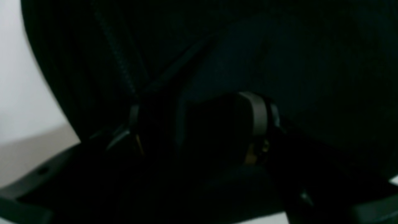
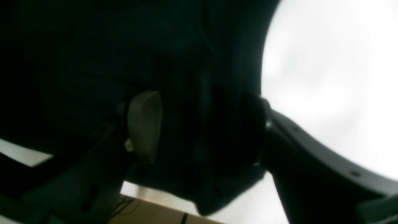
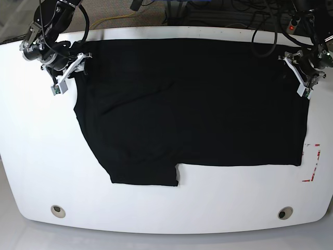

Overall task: Fold the T-shirt properly
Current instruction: 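Fold the hem over toward the collar with both grippers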

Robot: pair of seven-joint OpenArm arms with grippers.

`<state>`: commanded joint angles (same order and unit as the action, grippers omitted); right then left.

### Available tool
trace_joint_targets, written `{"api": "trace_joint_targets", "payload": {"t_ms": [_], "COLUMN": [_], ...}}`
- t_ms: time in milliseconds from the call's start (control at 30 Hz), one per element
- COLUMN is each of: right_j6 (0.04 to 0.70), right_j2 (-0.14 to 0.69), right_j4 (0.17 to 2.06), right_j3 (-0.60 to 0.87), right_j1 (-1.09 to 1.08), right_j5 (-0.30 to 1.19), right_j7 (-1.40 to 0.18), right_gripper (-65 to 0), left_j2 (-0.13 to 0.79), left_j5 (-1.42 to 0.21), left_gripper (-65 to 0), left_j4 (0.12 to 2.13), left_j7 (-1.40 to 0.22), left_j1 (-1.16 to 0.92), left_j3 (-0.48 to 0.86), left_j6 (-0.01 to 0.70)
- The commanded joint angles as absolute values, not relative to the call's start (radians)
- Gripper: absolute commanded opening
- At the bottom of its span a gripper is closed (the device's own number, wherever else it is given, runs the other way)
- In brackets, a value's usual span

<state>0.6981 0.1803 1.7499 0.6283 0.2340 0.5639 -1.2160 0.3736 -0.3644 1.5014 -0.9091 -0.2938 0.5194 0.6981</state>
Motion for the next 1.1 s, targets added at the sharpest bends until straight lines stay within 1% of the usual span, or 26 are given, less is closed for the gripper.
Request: {"api": "trace_joint_targets", "payload": {"t_ms": [33, 167, 300, 433, 567, 633, 767, 833, 933, 1000, 1100], "right_j6": [0.698, 0.698, 0.698, 0.698, 0.698, 0.698, 0.698, 0.698, 0.698, 0.698, 0.698], "right_j2": [0.199, 0.219, 0.225, 0.266, 0.292, 0.315, 0.321, 0.321, 0.32, 0.318, 0.317], "right_j4": [1.727, 1.687, 1.689, 1.685, 1.69, 1.704, 1.796, 1.857, 1.916, 1.925, 1.906], "right_j3": [0.621, 0.621, 0.621, 0.619, 0.621, 0.622, 0.624, 0.622, 0.622, 0.622, 0.616], "right_j1": [0.246, 0.278, 0.346, 0.392, 0.421, 0.426, 0.429, 0.421, 0.371, 0.315, 0.216], "right_j5": [0.564, 0.564, 0.564, 0.564, 0.564, 0.565, 0.572, 0.573, 0.573, 0.57, 0.565], "right_j7": [-1.211, -1.188, -1.13, -1.104, -1.096, -1.096, -1.106, -1.121, -1.19, -1.233, -1.264], "right_gripper": [-27.9, -27.9, -27.9, -27.9, -27.9, -27.9, -27.9, -27.9, -27.9, -27.9, -27.9], "left_j2": [0.374, 0.374, 0.372, 0.371, 0.372, 0.372, 0.372, 0.371, 0.366, 0.366, 0.364], "left_j5": [-0.364, -0.366, -0.366, -0.366, -0.367, -0.381, -0.458, -0.49, -0.512, -0.515, -0.512], "left_gripper": [-30.6, -30.6, -30.6, -30.6, -30.6, -30.6, -30.6, -30.3, -30.1, -30.0, -29.6], "left_j4": [1.506, 1.55, 1.647, 1.721, 1.742, 1.756, 1.79, 1.825, 1.862, 1.862, 1.856], "left_j7": [-0.909, -0.909, -0.912, -0.912, -0.912, -0.912, -0.912, -0.912, -0.912, -0.912, -0.912], "left_j1": [-0.295, -0.318, -0.352, -0.398, -0.429, -0.427, -0.424, -0.424, -0.423, -0.417, -0.355], "left_j3": [0.521, 0.522, 0.518, 0.515, 0.518, 0.521, 0.524, 0.549, 0.558, 0.556, 0.555], "left_j6": [0.698, 0.698, 0.698, 0.698, 0.698, 0.698, 0.698, 0.698, 0.698, 0.698, 0.698]}}
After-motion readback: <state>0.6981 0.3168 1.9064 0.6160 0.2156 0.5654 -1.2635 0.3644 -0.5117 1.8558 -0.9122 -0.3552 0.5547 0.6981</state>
